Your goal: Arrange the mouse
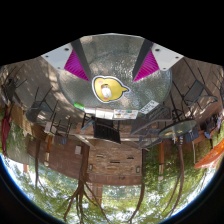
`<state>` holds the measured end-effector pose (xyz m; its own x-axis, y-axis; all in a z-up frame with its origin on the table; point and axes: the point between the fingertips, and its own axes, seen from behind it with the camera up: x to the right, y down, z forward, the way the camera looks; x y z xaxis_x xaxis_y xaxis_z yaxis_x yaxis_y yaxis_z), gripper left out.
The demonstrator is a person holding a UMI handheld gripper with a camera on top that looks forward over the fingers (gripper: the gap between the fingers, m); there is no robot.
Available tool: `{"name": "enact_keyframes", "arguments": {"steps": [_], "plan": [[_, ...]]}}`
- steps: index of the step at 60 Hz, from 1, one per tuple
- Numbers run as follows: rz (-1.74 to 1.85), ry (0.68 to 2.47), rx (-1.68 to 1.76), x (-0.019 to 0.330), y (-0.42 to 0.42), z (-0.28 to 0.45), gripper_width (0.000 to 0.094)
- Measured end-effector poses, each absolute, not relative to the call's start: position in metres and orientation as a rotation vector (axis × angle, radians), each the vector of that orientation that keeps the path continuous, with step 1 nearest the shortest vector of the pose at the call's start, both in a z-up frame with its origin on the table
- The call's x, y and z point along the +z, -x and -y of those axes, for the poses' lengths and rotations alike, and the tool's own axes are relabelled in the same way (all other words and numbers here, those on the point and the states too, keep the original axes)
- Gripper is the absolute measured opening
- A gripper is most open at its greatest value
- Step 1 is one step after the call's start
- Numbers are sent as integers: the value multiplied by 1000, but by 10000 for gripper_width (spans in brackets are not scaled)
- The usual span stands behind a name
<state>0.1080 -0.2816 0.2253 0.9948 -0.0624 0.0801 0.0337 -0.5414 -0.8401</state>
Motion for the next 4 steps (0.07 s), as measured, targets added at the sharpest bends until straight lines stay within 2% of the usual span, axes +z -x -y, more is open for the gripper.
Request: {"name": "enact_keyframes", "arguments": {"steps": [4], "plan": [[-24,2150,-119,225,-105,287,855]]}}
